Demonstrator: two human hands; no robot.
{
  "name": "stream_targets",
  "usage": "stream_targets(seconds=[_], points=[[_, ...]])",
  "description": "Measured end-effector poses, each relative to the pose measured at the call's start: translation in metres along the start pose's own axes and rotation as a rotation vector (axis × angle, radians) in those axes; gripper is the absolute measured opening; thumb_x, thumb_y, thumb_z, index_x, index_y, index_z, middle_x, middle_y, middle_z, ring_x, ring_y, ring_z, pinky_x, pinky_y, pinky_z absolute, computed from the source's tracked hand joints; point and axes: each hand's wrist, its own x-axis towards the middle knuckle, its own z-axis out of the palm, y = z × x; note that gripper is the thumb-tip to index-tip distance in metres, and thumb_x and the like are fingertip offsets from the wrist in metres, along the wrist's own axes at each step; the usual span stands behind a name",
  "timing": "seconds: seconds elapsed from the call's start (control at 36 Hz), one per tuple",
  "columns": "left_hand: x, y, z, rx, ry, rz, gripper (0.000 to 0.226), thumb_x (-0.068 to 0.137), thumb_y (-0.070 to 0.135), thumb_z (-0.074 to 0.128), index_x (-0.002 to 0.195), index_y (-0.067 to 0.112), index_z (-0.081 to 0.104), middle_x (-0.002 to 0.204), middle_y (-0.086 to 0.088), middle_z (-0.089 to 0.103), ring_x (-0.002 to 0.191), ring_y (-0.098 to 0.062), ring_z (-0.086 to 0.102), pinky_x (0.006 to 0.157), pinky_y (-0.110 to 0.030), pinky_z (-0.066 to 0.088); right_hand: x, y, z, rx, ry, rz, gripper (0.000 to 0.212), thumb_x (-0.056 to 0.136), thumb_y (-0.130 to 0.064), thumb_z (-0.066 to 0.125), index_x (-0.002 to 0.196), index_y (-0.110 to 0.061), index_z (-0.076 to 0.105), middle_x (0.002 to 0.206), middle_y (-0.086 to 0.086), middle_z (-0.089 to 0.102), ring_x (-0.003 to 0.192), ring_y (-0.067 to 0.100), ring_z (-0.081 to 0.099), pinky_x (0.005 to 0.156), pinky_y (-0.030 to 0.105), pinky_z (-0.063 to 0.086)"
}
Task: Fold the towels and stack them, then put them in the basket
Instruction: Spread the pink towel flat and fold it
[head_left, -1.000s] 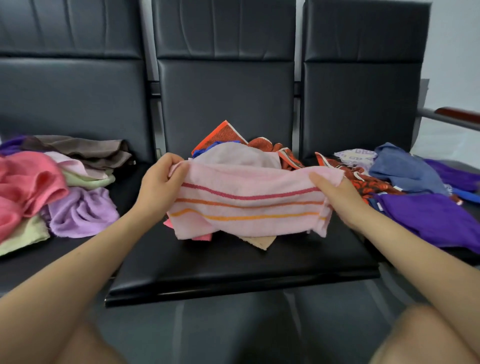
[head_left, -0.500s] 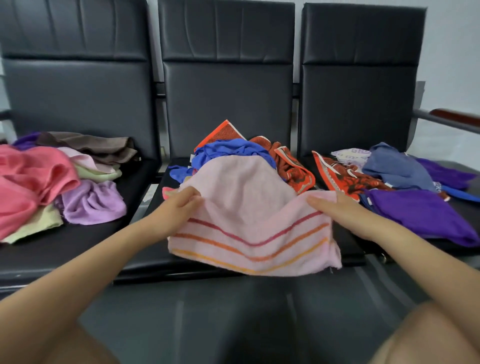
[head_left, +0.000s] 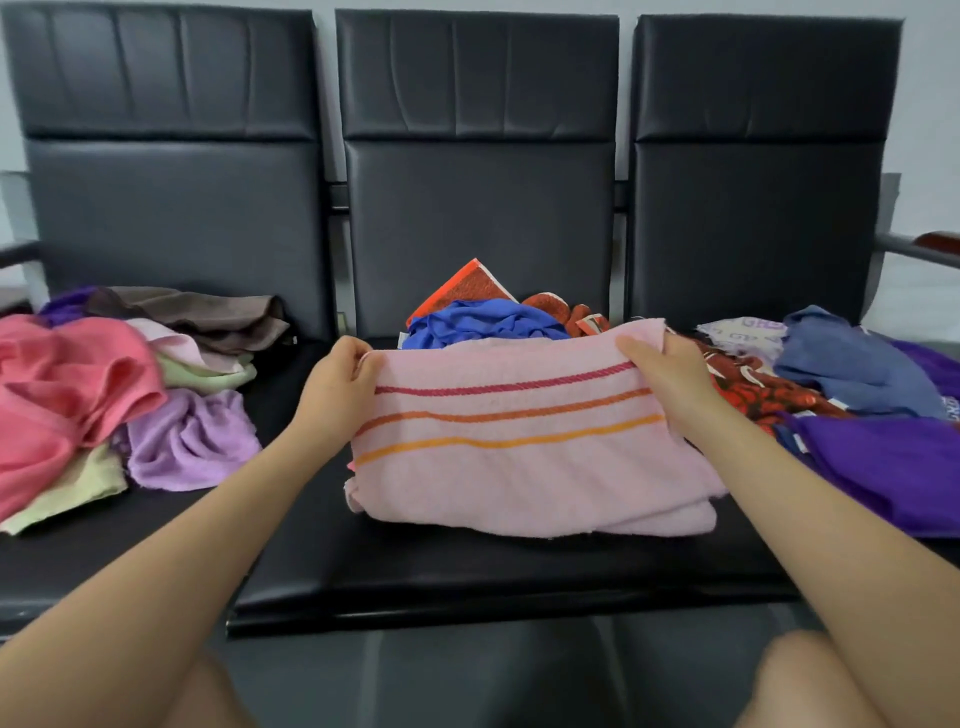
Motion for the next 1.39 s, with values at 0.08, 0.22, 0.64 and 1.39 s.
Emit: stream_targets(seconds=[0.08,0.22,0.64,1.39], points=[[0.009,-0.008,0.009,-0.025,0.014,-0.027,0.012,0.099,0.021,0.041,0.099,0.012,0.05,0.089,0.001,0.054,0.085,-0.019,0.05,0.072,-0.03,0.036,0.014,0.003,0.016,0.025,0.01,-0.01,0.033,0.096,-0.031,0.055,0.124,-0.014,0.061,0.099,-0.005,0.062,0.088,0.014,0.057,0.072,0.023,0.046],[0.021,-0.02,0.024,-0.078,0.013,-0.095,0.013,0.1,0.02,0.04,0.099,0.012,0.05,0.093,-0.001,0.054,0.086,-0.019,0.048,0.073,-0.029,0.033,0.03,0.008,0.036,0.096,0.041,0.065,0.032,0.096,-0.029,0.055,0.123,-0.014,0.061,0.108,0.002,0.064,0.094,0.02,0.058,0.071,0.028,0.047],[0.024,-0.051,0.041,-0.121,-0.273,-0.142,0.021,0.098,0.023,0.045,0.091,0.006,0.054,0.089,0.002,0.058,0.082,-0.011,0.05,0.07,-0.02,0.039,0.046,0.036,0.082,0.044,-0.153,0.13,0.044,0.099,-0.025,0.052,0.14,-0.012,0.047,0.136,0.008,0.054,0.105,0.016,0.048,0.088,0.026,0.035],[0.019,-0.052,0.016,0.01,-0.462,-0.156,0.011,0.087,0.037,0.064,0.079,0.03,0.063,0.098,0.004,0.062,0.096,-0.017,0.058,0.092,-0.035,0.047,0.04,0.036,0.06,0.201,-0.021,0.231,0.052,0.09,-0.041,0.057,0.137,-0.02,0.053,0.13,0.001,0.059,0.114,0.023,0.057,0.1,0.04,0.047]])
